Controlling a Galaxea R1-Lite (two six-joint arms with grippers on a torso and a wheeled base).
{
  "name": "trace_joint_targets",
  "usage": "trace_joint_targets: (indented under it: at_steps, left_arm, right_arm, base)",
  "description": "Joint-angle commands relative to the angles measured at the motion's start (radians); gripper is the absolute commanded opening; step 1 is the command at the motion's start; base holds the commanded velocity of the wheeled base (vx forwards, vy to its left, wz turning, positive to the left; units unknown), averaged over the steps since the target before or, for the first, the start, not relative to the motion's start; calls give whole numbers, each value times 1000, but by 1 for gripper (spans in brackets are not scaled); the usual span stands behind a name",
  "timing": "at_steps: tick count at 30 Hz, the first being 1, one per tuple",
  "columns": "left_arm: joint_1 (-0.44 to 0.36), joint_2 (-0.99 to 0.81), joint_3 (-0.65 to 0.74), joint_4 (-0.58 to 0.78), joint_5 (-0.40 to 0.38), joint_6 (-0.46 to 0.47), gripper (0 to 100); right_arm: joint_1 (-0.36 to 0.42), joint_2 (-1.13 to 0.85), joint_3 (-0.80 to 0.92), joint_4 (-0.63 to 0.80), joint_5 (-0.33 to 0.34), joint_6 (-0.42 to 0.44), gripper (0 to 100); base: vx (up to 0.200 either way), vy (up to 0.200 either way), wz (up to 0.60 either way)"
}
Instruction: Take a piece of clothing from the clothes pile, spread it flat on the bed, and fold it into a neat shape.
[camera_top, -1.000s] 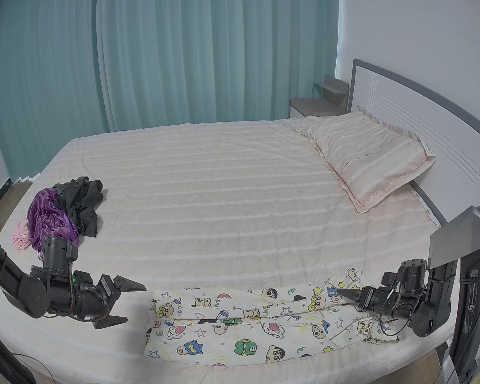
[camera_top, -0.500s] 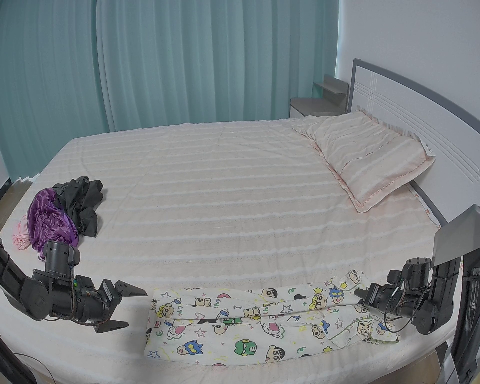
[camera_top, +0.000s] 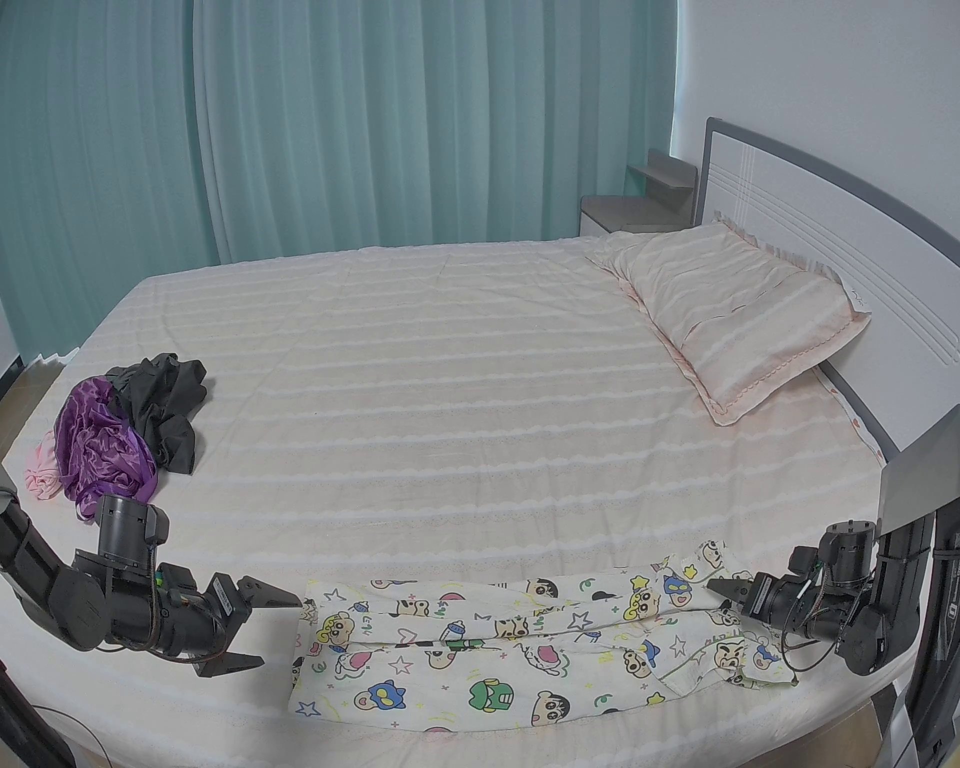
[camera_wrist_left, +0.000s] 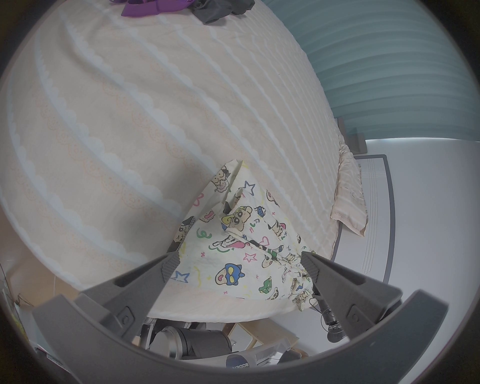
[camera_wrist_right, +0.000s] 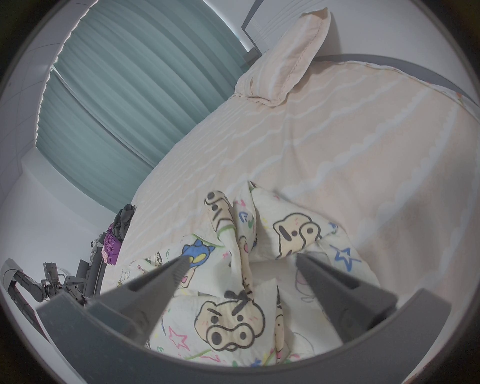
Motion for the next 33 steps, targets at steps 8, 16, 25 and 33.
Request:
trace_joint_targets:
  at_steps: [8, 16, 25, 33]
  left_arm:
    - [-10, 13, 4, -5, 0, 0, 100]
    - [-13, 15, 7, -8, -1, 0, 100]
    - [-13, 18, 7, -20, -1, 3, 100]
    - [-13, 21, 8, -20, -1, 4, 100]
  right_arm:
    - [76, -243, -57, 78, -52, 1, 100]
    - [220, -200, -249, 230, -136, 69, 100]
    - [205, -43, -342, 235, -155, 121, 100]
    - [107, 15, -329, 233, -170, 124, 100]
  base:
    - [0, 0, 0]
    - [0, 0, 0]
    - [0, 0, 0]
    - [0, 0, 0]
